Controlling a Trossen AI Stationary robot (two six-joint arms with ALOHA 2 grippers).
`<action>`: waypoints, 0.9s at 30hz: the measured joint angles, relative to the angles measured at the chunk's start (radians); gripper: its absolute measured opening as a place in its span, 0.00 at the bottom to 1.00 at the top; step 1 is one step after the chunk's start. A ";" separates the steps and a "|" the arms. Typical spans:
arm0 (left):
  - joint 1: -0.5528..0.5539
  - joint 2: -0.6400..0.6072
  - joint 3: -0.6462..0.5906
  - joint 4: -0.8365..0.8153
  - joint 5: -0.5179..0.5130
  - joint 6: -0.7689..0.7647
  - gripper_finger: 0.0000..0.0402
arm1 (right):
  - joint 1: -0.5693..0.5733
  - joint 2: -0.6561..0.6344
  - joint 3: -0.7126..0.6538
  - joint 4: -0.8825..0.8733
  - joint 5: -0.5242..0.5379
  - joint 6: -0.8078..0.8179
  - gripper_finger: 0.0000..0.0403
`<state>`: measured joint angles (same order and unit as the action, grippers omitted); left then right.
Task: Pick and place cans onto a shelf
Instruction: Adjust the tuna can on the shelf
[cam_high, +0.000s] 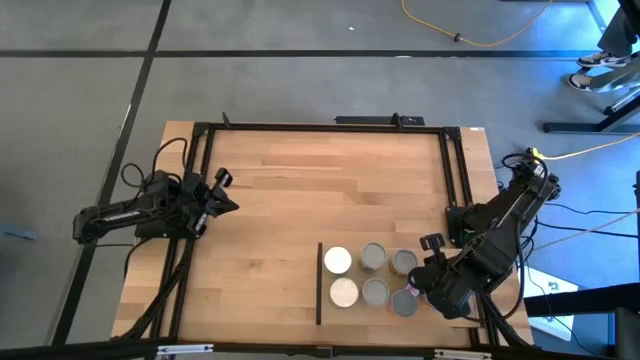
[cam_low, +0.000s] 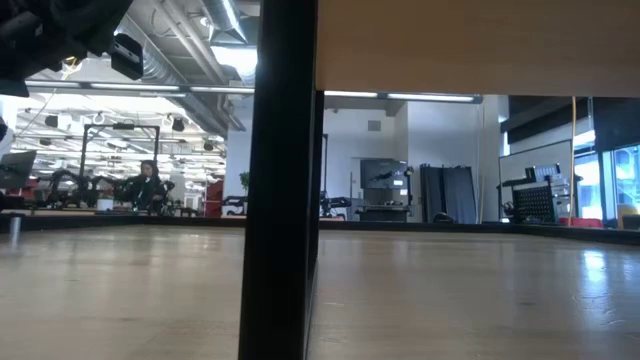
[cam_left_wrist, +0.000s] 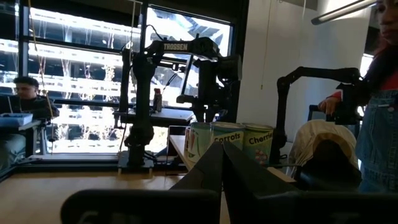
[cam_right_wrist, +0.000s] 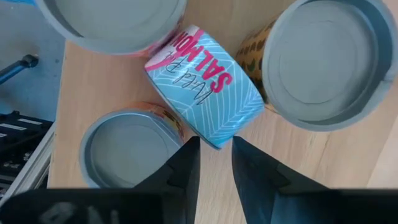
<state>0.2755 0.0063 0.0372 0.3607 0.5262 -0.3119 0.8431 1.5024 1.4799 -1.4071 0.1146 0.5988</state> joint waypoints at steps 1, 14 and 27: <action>0.000 0.000 0.000 0.000 0.000 0.000 0.00 | 0.000 0.000 0.000 0.000 -0.001 0.001 0.23; 0.000 0.000 0.000 0.000 0.000 -0.046 0.00 | 0.000 0.000 0.000 -0.004 0.032 0.080 0.23; 0.000 0.000 0.000 0.000 0.000 -0.053 0.00 | 0.000 0.000 0.000 -0.004 0.050 0.107 0.23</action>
<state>0.2756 0.0063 0.0368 0.3607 0.5262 -0.3645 0.8431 1.5024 1.4799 -1.4109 0.1646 0.7059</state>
